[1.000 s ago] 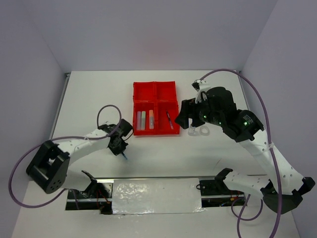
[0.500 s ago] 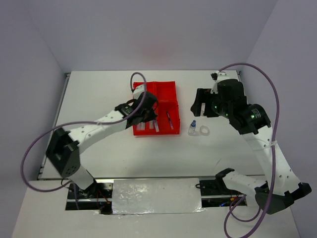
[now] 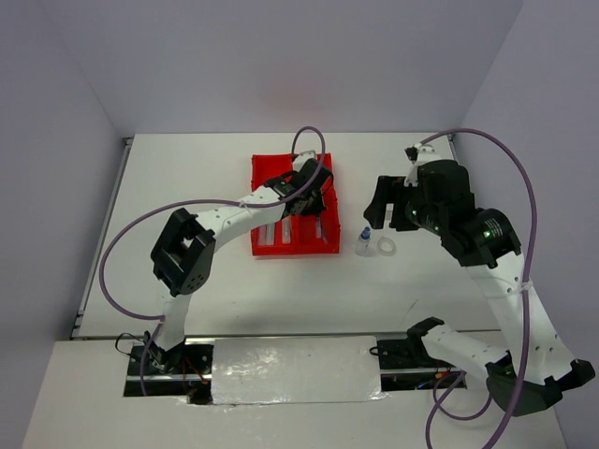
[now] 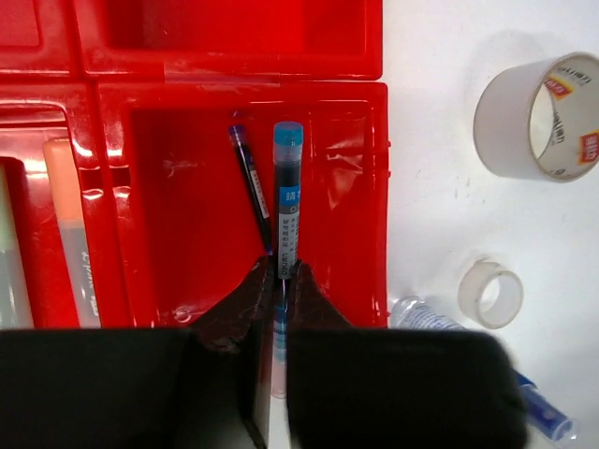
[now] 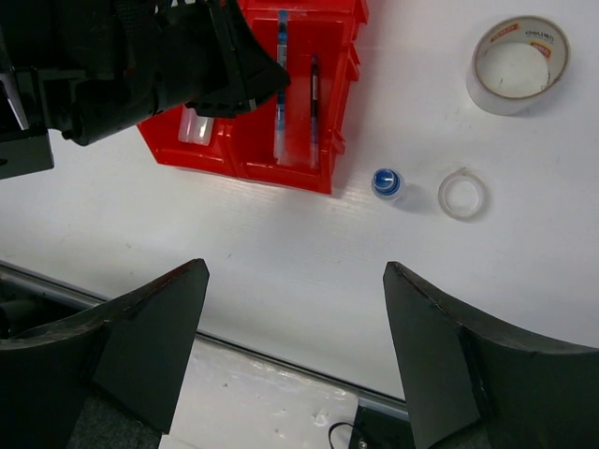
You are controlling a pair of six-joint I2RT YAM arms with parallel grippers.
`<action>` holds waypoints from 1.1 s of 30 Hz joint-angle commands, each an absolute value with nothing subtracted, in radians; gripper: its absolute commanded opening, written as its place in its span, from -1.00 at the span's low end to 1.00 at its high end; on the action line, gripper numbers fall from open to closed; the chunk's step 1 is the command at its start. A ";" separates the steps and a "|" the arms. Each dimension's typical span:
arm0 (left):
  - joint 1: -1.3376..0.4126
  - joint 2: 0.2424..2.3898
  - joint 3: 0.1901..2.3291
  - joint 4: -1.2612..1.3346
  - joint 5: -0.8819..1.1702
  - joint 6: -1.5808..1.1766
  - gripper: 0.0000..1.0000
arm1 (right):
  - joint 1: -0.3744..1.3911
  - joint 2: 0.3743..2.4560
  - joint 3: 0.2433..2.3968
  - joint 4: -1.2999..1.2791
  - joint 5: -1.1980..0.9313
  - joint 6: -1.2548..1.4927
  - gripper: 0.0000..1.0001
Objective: Sort the stationery into containers
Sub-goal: Place the pen in the storage box, then pick up the stationery from the center of the board.
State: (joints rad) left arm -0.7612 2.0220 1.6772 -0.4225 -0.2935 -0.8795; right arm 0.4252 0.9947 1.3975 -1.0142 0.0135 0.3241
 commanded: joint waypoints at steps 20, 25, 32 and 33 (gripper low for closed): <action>-0.761 1.882 1.848 -0.592 -0.330 -0.810 0.80 | 0.425 1.029 0.967 -0.622 0.144 0.291 0.61; -0.692 1.676 1.641 -0.521 -0.204 -0.766 0.90 | 0.436 1.146 0.994 -0.589 0.178 0.318 0.58; -0.630 1.459 1.401 -0.437 -0.066 -0.692 0.95 | 0.437 1.310 0.996 -0.499 0.244 0.337 0.45; -0.629 1.442 1.384 -0.439 -0.063 -0.686 0.97 | 0.439 1.340 0.997 -0.488 0.261 0.345 0.41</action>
State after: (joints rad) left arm -0.6205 1.4677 1.4403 -0.4770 -0.1413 -0.7406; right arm 0.4324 1.3052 0.9642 -0.5789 0.1997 0.3229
